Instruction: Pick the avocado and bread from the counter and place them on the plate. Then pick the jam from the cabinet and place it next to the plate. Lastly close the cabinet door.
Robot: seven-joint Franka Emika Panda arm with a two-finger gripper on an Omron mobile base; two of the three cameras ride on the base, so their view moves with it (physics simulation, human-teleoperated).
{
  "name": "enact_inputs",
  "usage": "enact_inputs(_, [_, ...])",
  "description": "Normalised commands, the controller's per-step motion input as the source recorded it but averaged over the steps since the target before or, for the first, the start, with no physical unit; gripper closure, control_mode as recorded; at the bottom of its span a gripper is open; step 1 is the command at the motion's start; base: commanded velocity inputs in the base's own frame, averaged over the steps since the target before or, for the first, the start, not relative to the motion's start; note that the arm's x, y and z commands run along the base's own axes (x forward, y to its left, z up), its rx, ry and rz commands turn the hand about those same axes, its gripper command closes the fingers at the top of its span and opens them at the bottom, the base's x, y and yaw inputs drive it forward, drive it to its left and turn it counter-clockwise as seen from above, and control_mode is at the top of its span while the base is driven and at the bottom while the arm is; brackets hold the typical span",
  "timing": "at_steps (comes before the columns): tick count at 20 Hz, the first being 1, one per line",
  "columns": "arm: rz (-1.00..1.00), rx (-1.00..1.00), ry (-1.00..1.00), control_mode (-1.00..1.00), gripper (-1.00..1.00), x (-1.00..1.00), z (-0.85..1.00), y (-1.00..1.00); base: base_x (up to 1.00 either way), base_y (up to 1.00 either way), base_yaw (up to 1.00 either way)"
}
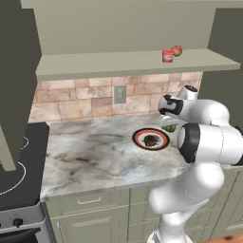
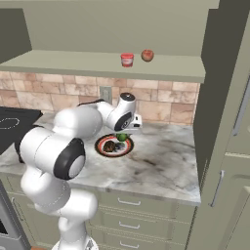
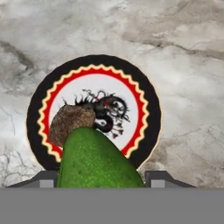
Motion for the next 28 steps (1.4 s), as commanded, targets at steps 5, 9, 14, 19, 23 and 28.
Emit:
enact_inputs(5, [0.0,-0.01,0.02,-1.0,1.0,0.22,-0.21,0.09,0.0,0.0,0.0])
enact_inputs(9, [0.0,-0.01,0.0,-1.0,1.0,0.2,-0.26,0.05,0.0,0.0,0.0])
enact_inputs(14, [0.0,-0.03,0.0,-1.0,1.0,0.15,-0.31,0.01,0.0,0.0,0.0])
enact_inputs(19, [0.0,-0.03,0.0,-1.0,1.0,0.09,-0.29,0.0,0.0,0.0,0.0])
enact_inputs(23, [0.0,-0.01,0.0,-1.0,1.0,0.11,-0.24,0.02,0.0,0.0,0.0])
enact_inputs(28, [0.0,0.0,0.0,-1.0,1.0,0.09,-0.21,0.04,0.0,0.0,0.0])
